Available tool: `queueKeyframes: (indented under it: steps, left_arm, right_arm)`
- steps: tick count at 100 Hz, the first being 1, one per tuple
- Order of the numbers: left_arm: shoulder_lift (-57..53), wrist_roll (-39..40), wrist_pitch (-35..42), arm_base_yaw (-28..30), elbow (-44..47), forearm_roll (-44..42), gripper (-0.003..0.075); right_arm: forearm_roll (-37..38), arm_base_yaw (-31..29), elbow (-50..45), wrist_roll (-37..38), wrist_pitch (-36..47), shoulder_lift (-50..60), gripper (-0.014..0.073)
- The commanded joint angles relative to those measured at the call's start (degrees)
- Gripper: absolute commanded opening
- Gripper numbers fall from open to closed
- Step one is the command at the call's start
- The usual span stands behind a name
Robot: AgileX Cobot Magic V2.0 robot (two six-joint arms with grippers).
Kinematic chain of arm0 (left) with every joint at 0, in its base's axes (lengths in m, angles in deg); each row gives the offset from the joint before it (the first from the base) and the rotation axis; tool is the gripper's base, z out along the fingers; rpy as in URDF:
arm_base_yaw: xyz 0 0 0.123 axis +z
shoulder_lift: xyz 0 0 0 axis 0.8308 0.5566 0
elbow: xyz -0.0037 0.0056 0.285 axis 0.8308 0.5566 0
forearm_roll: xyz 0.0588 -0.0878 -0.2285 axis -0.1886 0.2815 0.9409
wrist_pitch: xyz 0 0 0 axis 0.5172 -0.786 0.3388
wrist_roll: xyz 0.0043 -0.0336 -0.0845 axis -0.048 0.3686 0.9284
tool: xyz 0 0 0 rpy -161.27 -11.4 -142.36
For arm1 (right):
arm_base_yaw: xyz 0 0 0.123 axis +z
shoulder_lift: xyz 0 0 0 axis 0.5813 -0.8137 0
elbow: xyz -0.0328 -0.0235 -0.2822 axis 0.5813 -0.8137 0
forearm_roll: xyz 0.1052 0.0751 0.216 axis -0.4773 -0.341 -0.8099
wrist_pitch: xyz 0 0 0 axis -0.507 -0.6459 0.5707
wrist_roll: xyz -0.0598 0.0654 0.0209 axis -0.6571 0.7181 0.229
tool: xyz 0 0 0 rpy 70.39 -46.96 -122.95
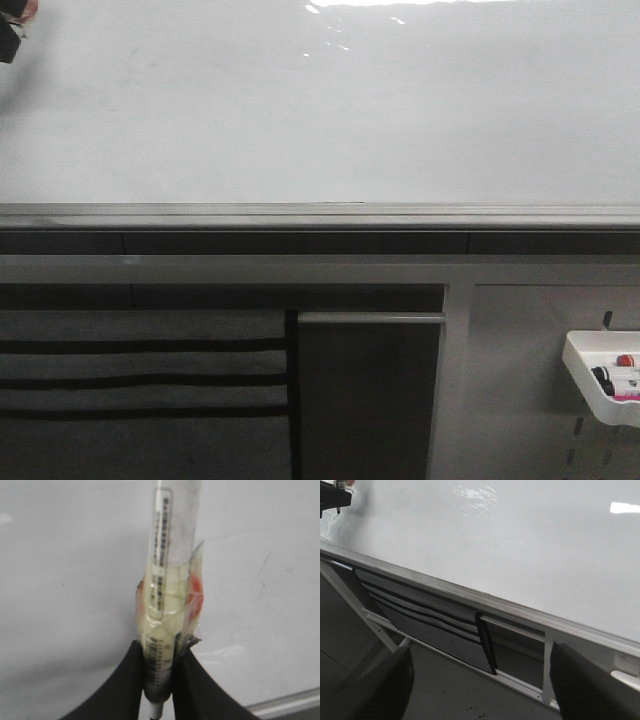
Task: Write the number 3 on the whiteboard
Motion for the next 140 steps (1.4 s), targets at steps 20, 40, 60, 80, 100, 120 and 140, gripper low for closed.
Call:
queueKeyframes:
  steps: [20,40,60,80,100,120,140]
  left_arm:
    - [-8.8,-5.6,-12.2,-7.3,-2.2,1.7,-0.0018]
    - [-10.8,-18.2,-23.8,-17.6,-2.2,7.1,-0.0018]
    - [-10.8,-28.6,-26.7,-27.6,-2.6,16.3,-0.0018]
    - [-10.8,-32.0,-24.9,-34.1,-2.6,16.3,-0.0018]
    - [-10.8,-32.9,-24.3,-34.8,-2.8,16.1,-0.0018]
    - [-10.8,-32.9,-24.3,-34.8,-2.8,16.0,-0.0018]
    - [-10.8,-34.1,-24.3,-34.8,-2.8,16.1,-0.0018]
  right_arm:
    - [-6.2,0.1,12.0,-3.0,-11.1,-9.6,0.0508]
    - [-21.0,0.1,21.6,-19.3,-21.4,-19.0,0.0507]
    - [-38.5,0.1,27.4,-38.8,-25.3,-27.5,0.0507]
    - [-46.6,0.1,29.8,-56.2,-26.1,-31.9,0.0507]
    - [-50.3,0.1,29.8,-72.2,-26.4,-32.3,0.0507]
    - [-50.3,0.1,29.8,-84.8,-25.5,-32.6,0.0507]
    - [-50.8,0.1,29.8,-93.7,-24.9,-33.7,0.0507]
